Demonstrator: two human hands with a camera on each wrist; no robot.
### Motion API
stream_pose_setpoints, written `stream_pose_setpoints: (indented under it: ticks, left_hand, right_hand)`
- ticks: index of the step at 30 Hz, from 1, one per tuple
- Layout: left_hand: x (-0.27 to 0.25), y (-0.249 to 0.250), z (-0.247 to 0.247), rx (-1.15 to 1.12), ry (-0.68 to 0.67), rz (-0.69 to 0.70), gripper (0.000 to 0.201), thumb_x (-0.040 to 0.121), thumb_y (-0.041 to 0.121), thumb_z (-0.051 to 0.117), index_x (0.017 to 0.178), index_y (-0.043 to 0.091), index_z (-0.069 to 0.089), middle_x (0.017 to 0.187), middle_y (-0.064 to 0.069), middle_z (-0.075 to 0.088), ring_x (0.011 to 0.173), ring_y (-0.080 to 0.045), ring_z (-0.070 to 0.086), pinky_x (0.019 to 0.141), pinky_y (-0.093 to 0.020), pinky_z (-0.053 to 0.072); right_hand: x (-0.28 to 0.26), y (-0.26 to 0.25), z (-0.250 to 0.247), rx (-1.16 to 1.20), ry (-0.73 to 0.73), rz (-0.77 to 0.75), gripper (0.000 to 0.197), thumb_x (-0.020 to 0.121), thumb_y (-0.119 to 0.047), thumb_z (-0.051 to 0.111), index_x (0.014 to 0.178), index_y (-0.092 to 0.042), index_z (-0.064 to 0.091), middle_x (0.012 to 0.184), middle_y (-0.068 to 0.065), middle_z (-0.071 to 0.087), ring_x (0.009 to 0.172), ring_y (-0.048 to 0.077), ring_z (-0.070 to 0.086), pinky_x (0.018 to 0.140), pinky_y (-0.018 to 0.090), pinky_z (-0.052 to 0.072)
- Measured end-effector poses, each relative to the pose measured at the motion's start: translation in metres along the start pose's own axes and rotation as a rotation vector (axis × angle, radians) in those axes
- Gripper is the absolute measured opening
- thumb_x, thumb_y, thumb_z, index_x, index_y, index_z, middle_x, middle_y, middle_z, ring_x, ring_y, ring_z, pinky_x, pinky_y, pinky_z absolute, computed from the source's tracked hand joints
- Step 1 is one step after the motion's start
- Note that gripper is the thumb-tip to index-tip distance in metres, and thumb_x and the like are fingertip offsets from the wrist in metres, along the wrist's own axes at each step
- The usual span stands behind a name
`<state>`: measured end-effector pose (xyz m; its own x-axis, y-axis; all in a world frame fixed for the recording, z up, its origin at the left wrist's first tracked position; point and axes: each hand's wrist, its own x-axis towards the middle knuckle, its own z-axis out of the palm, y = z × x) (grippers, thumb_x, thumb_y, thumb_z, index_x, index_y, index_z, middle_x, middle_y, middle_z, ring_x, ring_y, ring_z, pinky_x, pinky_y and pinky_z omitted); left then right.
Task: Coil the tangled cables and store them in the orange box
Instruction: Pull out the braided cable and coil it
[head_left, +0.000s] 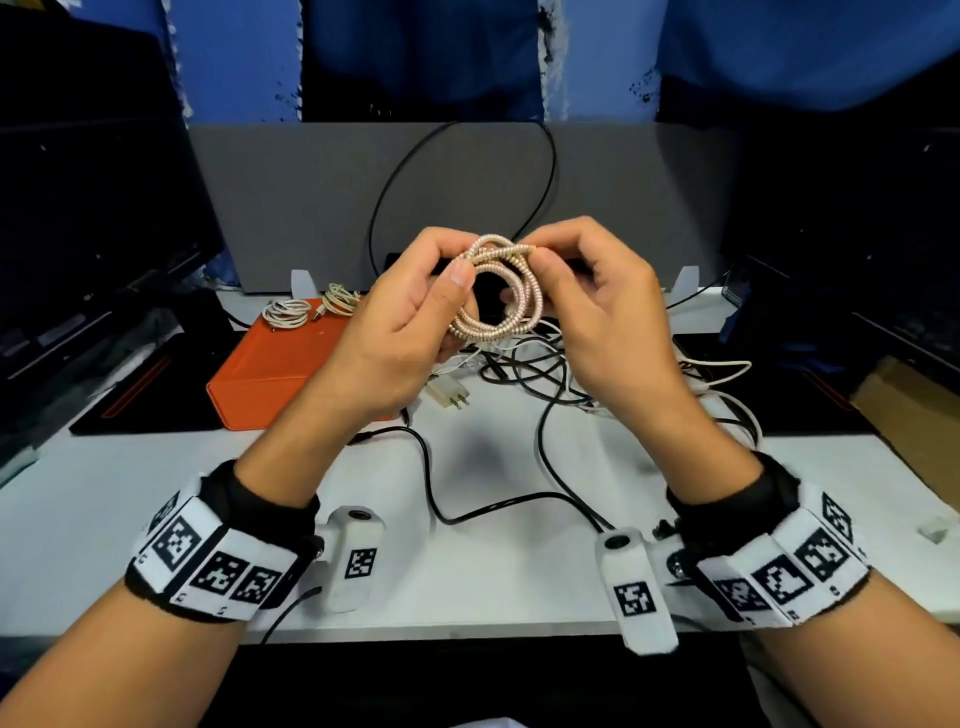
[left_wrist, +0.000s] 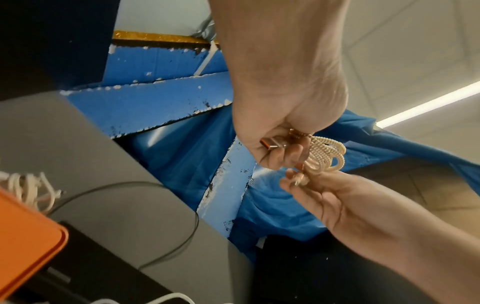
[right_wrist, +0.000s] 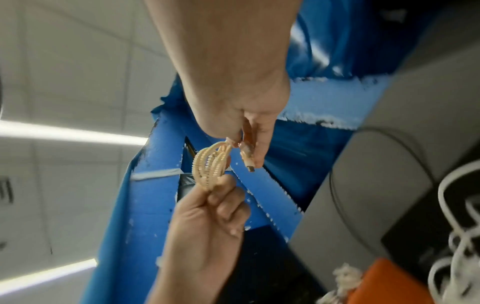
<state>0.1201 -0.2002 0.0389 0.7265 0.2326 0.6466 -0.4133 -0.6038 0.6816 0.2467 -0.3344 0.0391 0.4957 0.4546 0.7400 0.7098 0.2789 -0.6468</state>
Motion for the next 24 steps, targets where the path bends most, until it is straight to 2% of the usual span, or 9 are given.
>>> stream_pose_setpoints:
  ticks: [3, 5, 7, 9, 12, 14, 17, 21, 24]
  left_hand:
    - [-0.003, 0.0, 0.003, 0.204, 0.024, 0.052, 0.017, 0.111, 0.025, 0.042, 0.122, 0.025, 0.054, 0.076, 0.01, 0.059, 0.064, -0.01, 0.054, 0.058, -0.03, 0.045]
    - [-0.005, -0.001, 0.006, 0.292, 0.047, 0.048, 0.019, 0.11, 0.024, 0.042, 0.125, 0.018, 0.053, 0.077, 0.009, 0.061, 0.067, -0.007, 0.057, 0.062, -0.028, 0.046]
    - [-0.006, -0.001, 0.009, 0.363, 0.069, 0.037, 0.021, 0.11, 0.023, 0.042, 0.125, 0.014, 0.053, 0.078, 0.004, 0.064, 0.069, -0.012, 0.06, 0.062, -0.032, 0.047]
    - [-0.006, 0.0, 0.009, 0.436, 0.101, 0.041, 0.022, 0.11, 0.025, 0.042, 0.125, 0.013, 0.054, 0.082, 0.001, 0.067, 0.071, -0.015, 0.064, 0.064, -0.038, 0.049]
    - [-0.007, 0.001, 0.009, 0.554, 0.156, 0.074, 0.025, 0.11, 0.029, 0.042, 0.128, 0.016, 0.054, 0.086, 0.002, 0.071, 0.072, -0.017, 0.068, 0.064, -0.043, 0.052]
    - [-0.008, 0.002, 0.01, 0.601, 0.178, 0.098, 0.032, 0.109, 0.034, 0.041, 0.136, 0.021, 0.051, 0.084, 0.001, 0.071, 0.069, -0.02, 0.067, 0.061, -0.044, 0.053]
    - [-0.009, 0.003, 0.011, 0.627, 0.157, 0.118, 0.043, 0.108, 0.038, 0.04, 0.151, 0.033, 0.041, 0.076, -0.002, 0.069, 0.061, -0.018, 0.064, 0.055, -0.043, 0.052]
    - [-0.008, 0.0, 0.011, 0.616, 0.047, 0.095, 0.047, 0.108, 0.042, 0.038, 0.154, 0.038, 0.035, 0.076, -0.001, 0.069, 0.063, -0.018, 0.065, 0.06, -0.044, 0.054]
    - [-0.007, -0.004, 0.009, 0.658, 0.059, 0.086, 0.045, 0.108, 0.04, 0.036, 0.153, 0.036, 0.04, 0.067, 0.006, 0.062, 0.057, -0.012, 0.058, 0.058, -0.04, 0.051]
  right_hand:
    - [-0.004, -0.005, 0.009, 0.353, 0.024, 0.229, 0.012, 0.105, -0.012, 0.058, 0.104, -0.014, 0.069, 0.098, 0.005, 0.075, 0.09, 0.019, 0.071, 0.079, 0.035, 0.059]
    - [-0.006, -0.006, 0.013, 0.551, 0.018, 0.39, 0.014, 0.107, -0.012, 0.053, 0.105, -0.012, 0.067, 0.097, 0.005, 0.075, 0.088, 0.018, 0.07, 0.078, 0.034, 0.06]
    - [-0.006, -0.006, 0.016, 0.732, 0.004, 0.543, 0.015, 0.107, -0.01, 0.051, 0.109, -0.007, 0.065, 0.096, 0.007, 0.075, 0.084, 0.016, 0.071, 0.077, 0.033, 0.061]
    - [-0.006, -0.006, 0.015, 0.828, -0.043, 0.643, 0.017, 0.107, -0.01, 0.05, 0.115, -0.005, 0.065, 0.098, 0.008, 0.075, 0.084, 0.016, 0.073, 0.082, 0.034, 0.062]
    - [-0.004, -0.007, 0.01, 0.799, -0.153, 0.701, 0.022, 0.108, -0.02, 0.049, 0.115, -0.011, 0.068, 0.097, 0.004, 0.076, 0.086, 0.014, 0.072, 0.092, 0.034, 0.056]
    - [-0.003, -0.007, 0.006, 0.774, -0.2, 0.723, 0.028, 0.107, -0.03, 0.048, 0.113, -0.014, 0.07, 0.098, 0.003, 0.076, 0.087, 0.014, 0.068, 0.095, 0.036, 0.049]
    - [-0.001, -0.007, 0.003, 0.776, -0.207, 0.7, 0.027, 0.107, -0.028, 0.05, 0.113, -0.01, 0.069, 0.101, 0.007, 0.074, 0.093, 0.018, 0.067, 0.097, 0.039, 0.049]
    - [0.0, -0.006, 0.004, 0.874, -0.138, 0.723, 0.021, 0.108, -0.019, 0.05, 0.107, -0.005, 0.066, 0.091, 0.008, 0.073, 0.084, 0.017, 0.07, 0.085, 0.031, 0.059]
    - [-0.002, -0.006, 0.007, 0.929, -0.157, 0.788, 0.022, 0.109, -0.02, 0.049, 0.107, -0.006, 0.067, 0.088, 0.005, 0.074, 0.079, 0.014, 0.071, 0.076, 0.026, 0.062]
